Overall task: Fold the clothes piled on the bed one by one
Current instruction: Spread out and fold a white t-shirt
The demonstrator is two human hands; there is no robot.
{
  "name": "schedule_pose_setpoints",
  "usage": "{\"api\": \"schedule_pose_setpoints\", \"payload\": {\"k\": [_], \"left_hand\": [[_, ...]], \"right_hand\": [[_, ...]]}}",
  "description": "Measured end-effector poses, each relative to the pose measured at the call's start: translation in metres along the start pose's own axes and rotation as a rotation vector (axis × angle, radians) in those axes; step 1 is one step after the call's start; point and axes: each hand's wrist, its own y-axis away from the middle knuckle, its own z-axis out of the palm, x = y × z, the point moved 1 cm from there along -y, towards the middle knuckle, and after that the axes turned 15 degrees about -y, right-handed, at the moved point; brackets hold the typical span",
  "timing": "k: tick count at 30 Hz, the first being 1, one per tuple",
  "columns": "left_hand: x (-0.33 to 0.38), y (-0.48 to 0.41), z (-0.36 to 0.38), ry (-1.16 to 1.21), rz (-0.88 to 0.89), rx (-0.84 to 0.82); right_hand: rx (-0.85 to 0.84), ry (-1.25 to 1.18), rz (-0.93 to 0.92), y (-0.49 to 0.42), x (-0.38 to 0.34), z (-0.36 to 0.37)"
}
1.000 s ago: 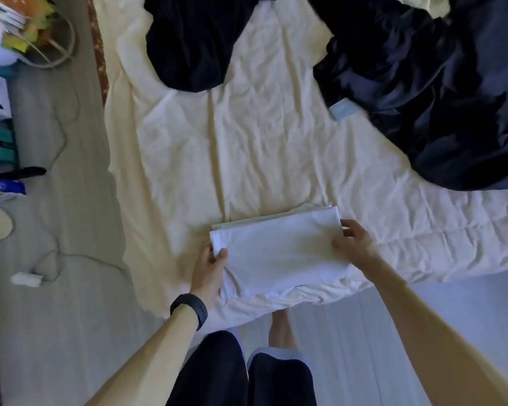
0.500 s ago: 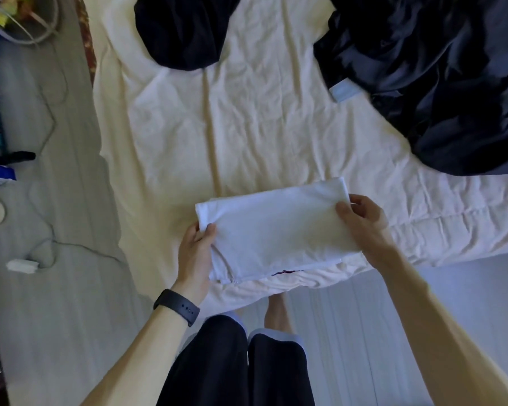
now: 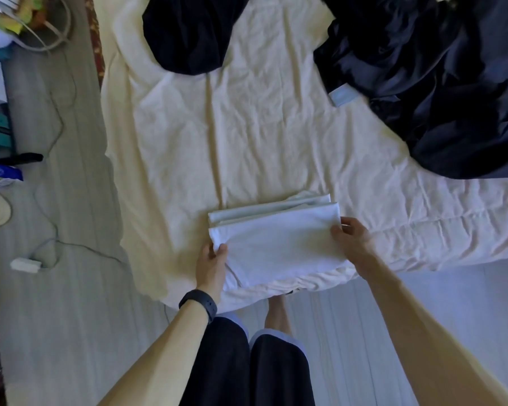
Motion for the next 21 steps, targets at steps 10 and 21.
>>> {"api": "schedule_pose_setpoints", "payload": {"k": [10, 21], "left_hand": [[-0.011, -0.009, -0.007, 0.061, 0.090, 0.089], [-0.004, -0.024, -0.012, -0.007, 0.032, 0.028]], "right_hand": [[0.048, 0.140, -0.190, -0.001, -0.005, 0.008], [0.114, 0.335, -0.116, -0.013, -0.010, 0.018]]}}
